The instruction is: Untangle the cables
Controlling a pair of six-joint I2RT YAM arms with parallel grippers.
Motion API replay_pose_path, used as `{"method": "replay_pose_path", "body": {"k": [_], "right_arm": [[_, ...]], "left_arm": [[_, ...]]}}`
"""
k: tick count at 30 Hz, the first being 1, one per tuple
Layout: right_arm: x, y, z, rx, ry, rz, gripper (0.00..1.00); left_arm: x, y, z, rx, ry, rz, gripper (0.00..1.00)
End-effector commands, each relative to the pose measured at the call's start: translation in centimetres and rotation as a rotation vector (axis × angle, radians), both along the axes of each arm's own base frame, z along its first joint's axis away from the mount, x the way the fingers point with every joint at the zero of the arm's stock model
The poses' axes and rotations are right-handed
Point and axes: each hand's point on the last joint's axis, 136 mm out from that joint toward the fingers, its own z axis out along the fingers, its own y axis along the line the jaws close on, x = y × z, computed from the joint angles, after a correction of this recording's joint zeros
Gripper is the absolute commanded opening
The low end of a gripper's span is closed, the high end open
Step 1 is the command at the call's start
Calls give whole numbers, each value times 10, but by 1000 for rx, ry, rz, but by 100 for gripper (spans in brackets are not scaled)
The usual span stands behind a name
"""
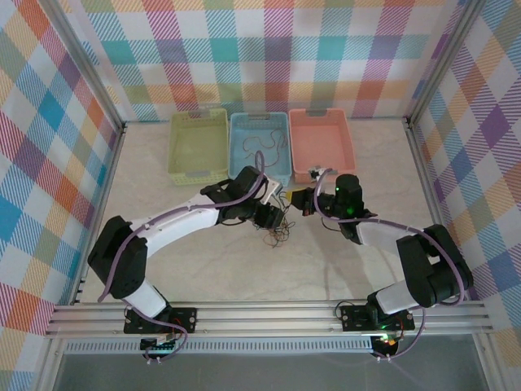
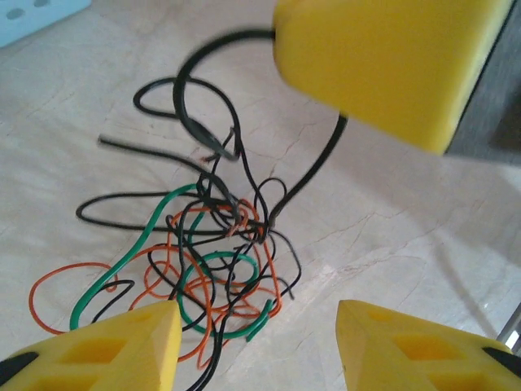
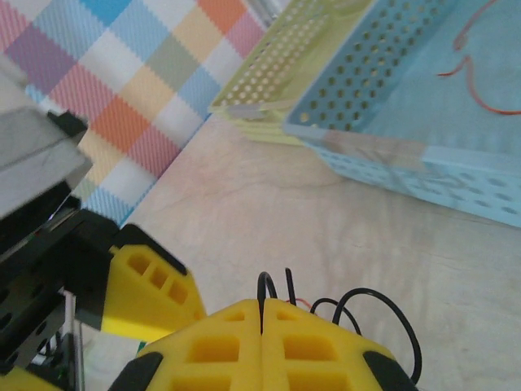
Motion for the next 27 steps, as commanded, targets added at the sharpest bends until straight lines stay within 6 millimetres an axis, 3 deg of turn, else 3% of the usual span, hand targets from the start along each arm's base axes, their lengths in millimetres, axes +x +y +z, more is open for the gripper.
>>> {"method": "replay_pose_path", "body": {"k": [1, 6, 10, 19, 27], "right_arm": [[-5, 12, 20, 36, -92, 91, 0], [-8, 13, 21, 32, -100, 95, 0], [-9, 13, 23, 36, -108, 98, 0], [-10, 14, 25, 38, -112, 102, 0], [-12, 17, 26, 41, -108, 115, 0]], "left_arm": [[10, 2, 22, -71, -76, 48, 53], [15, 15, 29, -70, -120, 101, 63], [18, 14, 38, -106, -152, 111, 68], [27, 7, 34, -171, -145, 92, 55], [42, -3, 26, -211, -133, 73, 55]]}}
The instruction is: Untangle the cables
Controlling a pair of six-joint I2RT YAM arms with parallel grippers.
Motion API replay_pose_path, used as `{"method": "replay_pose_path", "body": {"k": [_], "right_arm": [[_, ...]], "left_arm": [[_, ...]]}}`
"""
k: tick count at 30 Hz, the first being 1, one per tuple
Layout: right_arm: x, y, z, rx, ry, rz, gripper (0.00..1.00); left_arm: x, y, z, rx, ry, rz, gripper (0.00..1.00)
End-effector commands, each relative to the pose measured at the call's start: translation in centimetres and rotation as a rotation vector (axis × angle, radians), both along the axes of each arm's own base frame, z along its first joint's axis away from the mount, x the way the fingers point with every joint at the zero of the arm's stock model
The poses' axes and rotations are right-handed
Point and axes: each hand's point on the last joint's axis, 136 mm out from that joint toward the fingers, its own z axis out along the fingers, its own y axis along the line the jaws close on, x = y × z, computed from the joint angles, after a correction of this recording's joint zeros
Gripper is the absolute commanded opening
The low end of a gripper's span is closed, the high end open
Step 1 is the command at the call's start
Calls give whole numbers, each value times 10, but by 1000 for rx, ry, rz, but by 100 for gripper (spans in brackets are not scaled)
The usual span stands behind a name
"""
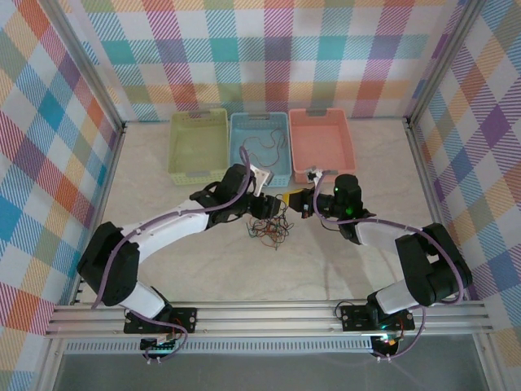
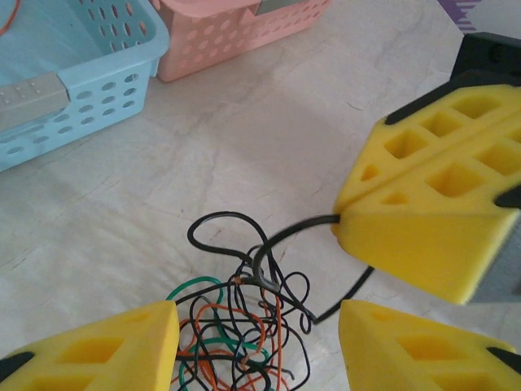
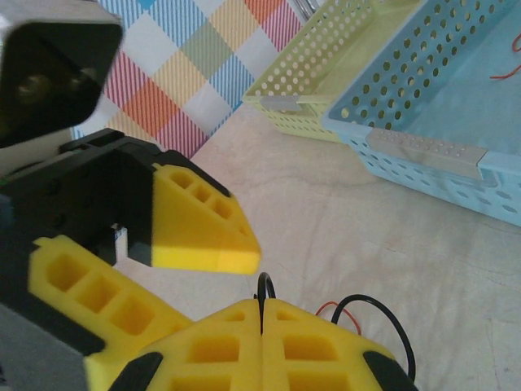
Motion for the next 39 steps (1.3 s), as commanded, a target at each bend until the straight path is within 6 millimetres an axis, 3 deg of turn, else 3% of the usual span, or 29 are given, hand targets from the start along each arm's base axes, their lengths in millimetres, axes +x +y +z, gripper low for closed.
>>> {"method": "replay_pose_path", "body": {"k": [1, 11, 18, 25, 36, 39], "right_arm": [[0, 6, 20, 27, -70, 33, 0], [-2, 11, 21, 31, -63, 53, 0], [-3, 13, 19, 37, -49, 67, 0], [-6, 14, 23, 48, -52, 85, 0], [-8, 13, 27, 52, -53, 87, 0], [-8, 13, 28, 47, -56, 82, 0]], "left_arm": [[7, -11, 6, -54, -15, -33, 55], [18, -18, -15, -24, 25, -21, 52], [27, -16, -22, -8, 22, 24, 43], [39, -2, -28, 37, 0, 122, 40], [48, 23, -37, 126, -12, 235, 29], [48, 26, -38, 132, -10, 244, 22]]}}
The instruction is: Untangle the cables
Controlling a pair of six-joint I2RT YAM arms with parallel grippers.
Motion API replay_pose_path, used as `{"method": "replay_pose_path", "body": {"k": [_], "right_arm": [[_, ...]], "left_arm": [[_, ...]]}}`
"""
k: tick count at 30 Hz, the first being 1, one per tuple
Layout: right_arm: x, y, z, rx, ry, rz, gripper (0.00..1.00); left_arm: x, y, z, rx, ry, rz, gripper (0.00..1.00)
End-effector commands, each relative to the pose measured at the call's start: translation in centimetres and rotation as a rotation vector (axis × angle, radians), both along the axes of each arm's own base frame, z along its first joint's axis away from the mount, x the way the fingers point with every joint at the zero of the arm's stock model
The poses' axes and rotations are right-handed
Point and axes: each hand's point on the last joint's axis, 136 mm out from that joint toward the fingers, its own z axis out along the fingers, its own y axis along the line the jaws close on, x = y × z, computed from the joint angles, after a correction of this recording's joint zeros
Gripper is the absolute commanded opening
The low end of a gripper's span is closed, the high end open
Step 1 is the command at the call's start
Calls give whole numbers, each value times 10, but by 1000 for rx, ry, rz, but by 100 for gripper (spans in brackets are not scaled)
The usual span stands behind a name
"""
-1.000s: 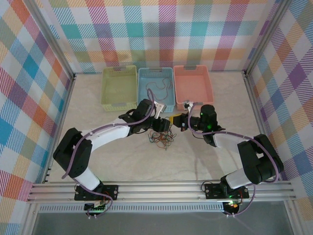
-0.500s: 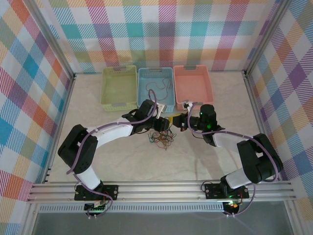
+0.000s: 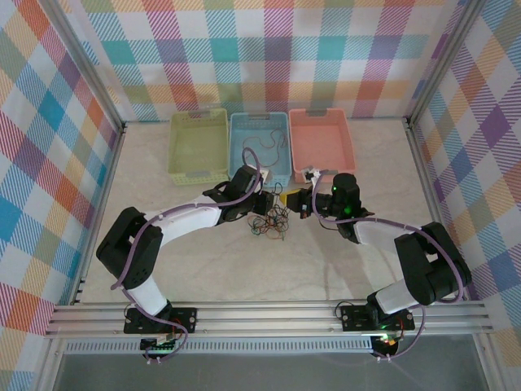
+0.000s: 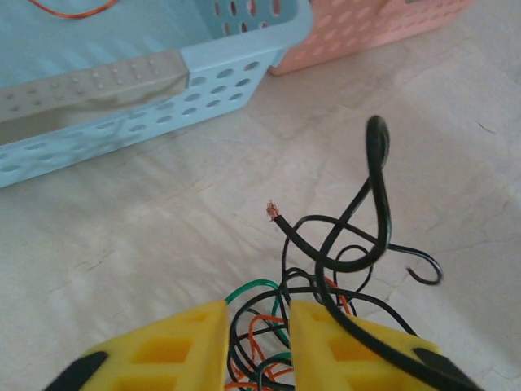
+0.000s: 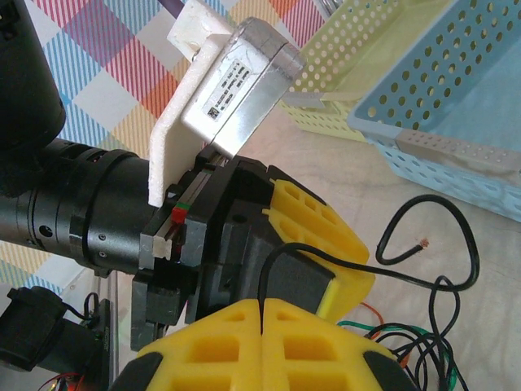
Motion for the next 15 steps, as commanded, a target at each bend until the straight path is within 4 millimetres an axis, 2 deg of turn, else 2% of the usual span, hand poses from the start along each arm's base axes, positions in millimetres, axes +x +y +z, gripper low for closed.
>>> {"method": "replay_pose_path", "body": {"k": [1, 6, 12, 15], "right_arm": [[-2, 5, 22, 33, -53, 32, 0], [-1, 4, 21, 28, -50, 24, 0], [3, 1, 18, 9, -56, -10, 0], [2, 1, 18, 10, -57, -7, 0]], "left_arm": [[9, 10, 7, 15, -17, 50, 21], [3, 9, 11, -4, -15, 29, 19], [0, 25, 20, 23, -43, 70, 17], [-2, 28, 27, 7, -58, 77, 22]]}}
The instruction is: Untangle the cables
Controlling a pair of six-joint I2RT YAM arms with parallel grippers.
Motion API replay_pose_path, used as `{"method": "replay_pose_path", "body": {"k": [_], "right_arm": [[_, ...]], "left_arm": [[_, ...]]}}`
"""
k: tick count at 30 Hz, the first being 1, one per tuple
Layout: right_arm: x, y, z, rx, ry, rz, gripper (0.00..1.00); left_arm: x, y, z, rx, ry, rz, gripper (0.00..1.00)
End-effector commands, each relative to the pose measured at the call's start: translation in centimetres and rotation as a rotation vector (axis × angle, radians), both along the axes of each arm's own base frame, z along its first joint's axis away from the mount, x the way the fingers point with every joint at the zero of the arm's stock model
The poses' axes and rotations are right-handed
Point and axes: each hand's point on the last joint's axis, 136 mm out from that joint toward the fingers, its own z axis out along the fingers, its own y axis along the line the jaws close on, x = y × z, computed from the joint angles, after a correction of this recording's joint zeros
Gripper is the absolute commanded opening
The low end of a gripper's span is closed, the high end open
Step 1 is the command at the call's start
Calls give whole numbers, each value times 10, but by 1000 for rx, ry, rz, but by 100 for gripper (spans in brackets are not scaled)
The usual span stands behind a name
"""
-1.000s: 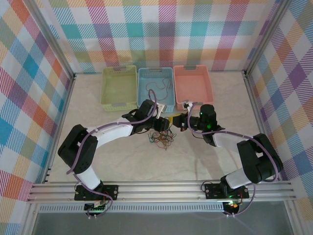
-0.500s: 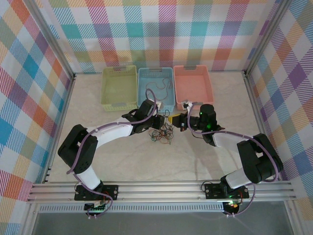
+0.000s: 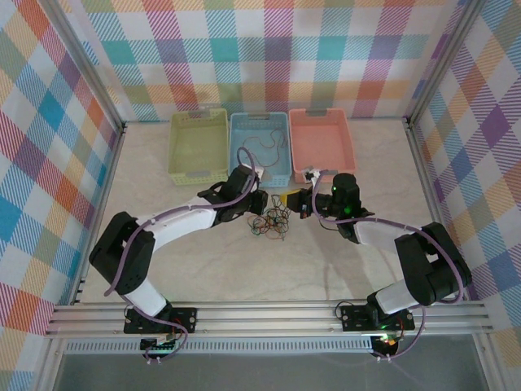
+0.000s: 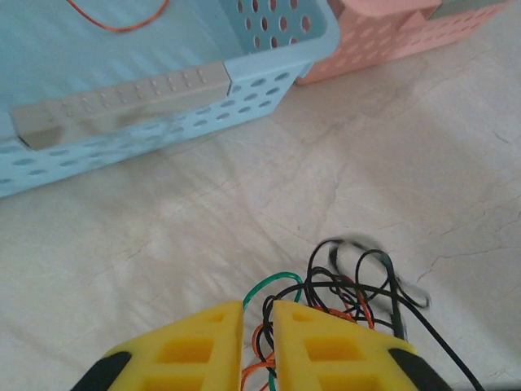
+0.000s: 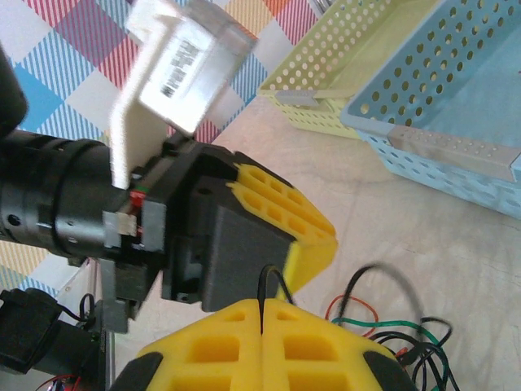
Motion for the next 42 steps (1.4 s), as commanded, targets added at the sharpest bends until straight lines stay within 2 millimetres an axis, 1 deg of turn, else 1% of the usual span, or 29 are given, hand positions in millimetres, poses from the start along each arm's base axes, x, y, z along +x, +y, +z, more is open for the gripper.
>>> {"method": "replay_pose_path", "body": {"k": [1, 4, 7, 8, 11, 12, 18, 22, 24, 26, 32, 34, 36, 40, 42], "right_arm": [[0, 3, 21, 21, -67, 10, 0], [-2, 4, 21, 16, -76, 28, 0], [-7, 6, 21, 18, -91, 66, 0], [-9, 7, 22, 23, -98, 81, 0], [-14, 8, 25, 37, -115, 107, 0], [-14, 8, 27, 40, -123, 110, 0], [-21, 11, 30, 40, -161, 131, 0], [-26, 15, 31, 39, -177, 152, 0], [-28, 16, 31, 36, -186, 160, 0], [-29, 16, 32, 31, -195, 162, 0], [-30, 17, 29, 20, -199, 167, 0], [-31, 19, 29, 15, -205, 172, 0], [-34, 22, 28, 6, -225, 183, 0], [-43, 29, 26, -18, -262, 217, 0], [-46, 32, 25, -26, -282, 229, 0]], "left_arm": [[-1, 13, 16, -15, -27, 37, 24], [-6, 8, 29, -64, -44, 8, 28], [-11, 3, 36, -107, -48, -20, 38], [-11, 1, 36, -120, -36, -27, 41], [-15, -9, 35, -171, 19, -55, 48], [-17, -13, 32, -185, 52, -69, 49], [-21, -28, 26, -265, 168, -91, 50], [-19, -33, 16, -292, 244, -73, 50], [-17, -32, 12, -312, 276, -52, 50], [-13, -27, 12, -344, 283, -25, 50], [-2, 10, 26, -388, 217, 88, 51], [-1, 17, 28, -412, 218, 111, 53], [-1, 18, 27, -432, 237, 121, 54], [-4, 13, 26, -473, 261, 115, 59], [-6, 9, 26, -496, 282, 106, 59]]}}
